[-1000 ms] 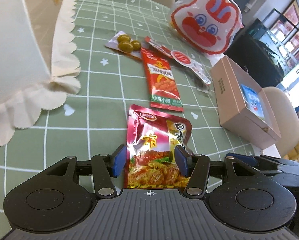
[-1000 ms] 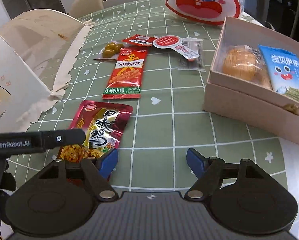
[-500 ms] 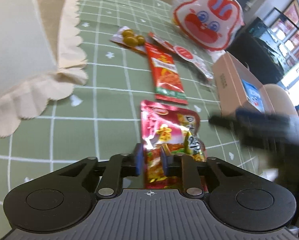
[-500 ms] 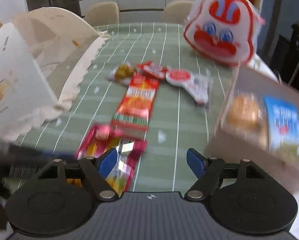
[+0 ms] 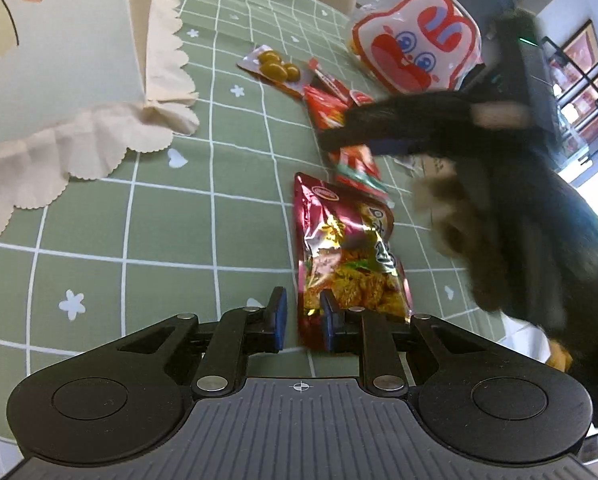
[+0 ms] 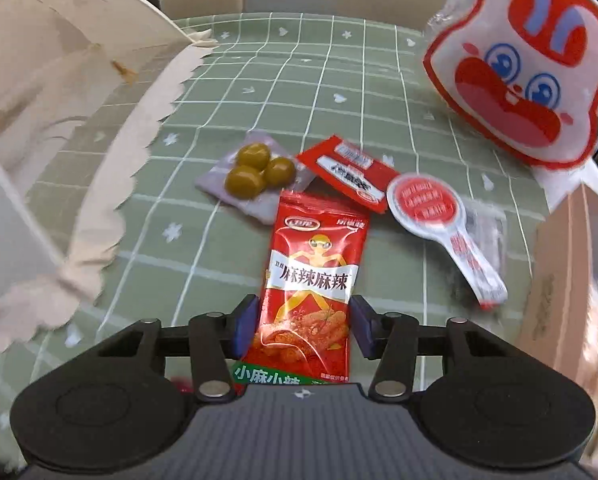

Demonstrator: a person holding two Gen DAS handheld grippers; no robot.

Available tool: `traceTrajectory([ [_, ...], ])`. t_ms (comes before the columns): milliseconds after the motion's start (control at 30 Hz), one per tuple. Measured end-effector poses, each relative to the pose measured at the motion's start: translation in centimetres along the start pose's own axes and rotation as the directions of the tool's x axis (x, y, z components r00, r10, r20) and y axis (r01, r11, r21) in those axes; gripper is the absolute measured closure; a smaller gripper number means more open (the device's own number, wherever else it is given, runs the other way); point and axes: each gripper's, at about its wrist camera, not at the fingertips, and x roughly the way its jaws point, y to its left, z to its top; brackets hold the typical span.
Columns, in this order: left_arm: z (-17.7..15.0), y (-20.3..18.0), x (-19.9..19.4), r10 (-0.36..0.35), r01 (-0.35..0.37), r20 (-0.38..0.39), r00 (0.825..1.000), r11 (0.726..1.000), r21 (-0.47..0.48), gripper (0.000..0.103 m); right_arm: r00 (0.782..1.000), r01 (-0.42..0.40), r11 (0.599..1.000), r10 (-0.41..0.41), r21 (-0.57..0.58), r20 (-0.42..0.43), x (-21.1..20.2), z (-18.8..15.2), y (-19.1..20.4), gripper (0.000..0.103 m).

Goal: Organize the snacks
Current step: 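Grasp the red-gold meat snack bag with left while right grasps the red spicy-strip packet, then lift the meat snack bag with left while right lifts the spicy-strip packet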

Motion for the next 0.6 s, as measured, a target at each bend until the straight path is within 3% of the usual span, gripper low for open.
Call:
traceTrajectory([
  [200,0.6,0.6,0.6,-0.06,0.059,-0.013,0.998,0.998,-0.026,0.08,1.0,0.021,0.999,-0.02,-0.033,0.018,-6.4,-6.5,-1.0,0.055],
  [333,1.9,0.3,2.0,-0.092,0.092,-0.017,0.996,0.996,-0.011,0.079,0.999,0.03,0.999,-0.029,0.028,-0.042,-6.8,-11.1,-1.7,0.055],
  [433,2.7,-0.3,2.8,-0.095,0.095,-0.023,0.995,0.995,0.01,0.078,0.998,0.056,0.996,-0.056,0.066,-0.013,-7.2,-12.8,-1.9,0.053],
  [533,3.1,-1.6,3.0,-0.119,0.121,-0.049,0.992,0.992,0.021,0.061,0.999,0.042,0.995,-0.042,0.088,0.001,-7.8,-13.8,-1.8,0.053],
  [600,3.0,-3.1,2.3,-0.148,0.151,-0.059,0.987,0.987,0.056,0.058,1.0,0.012,0.996,-0.013,0.089,0.008,-8.3,-14.3,-1.8,0.053],
])
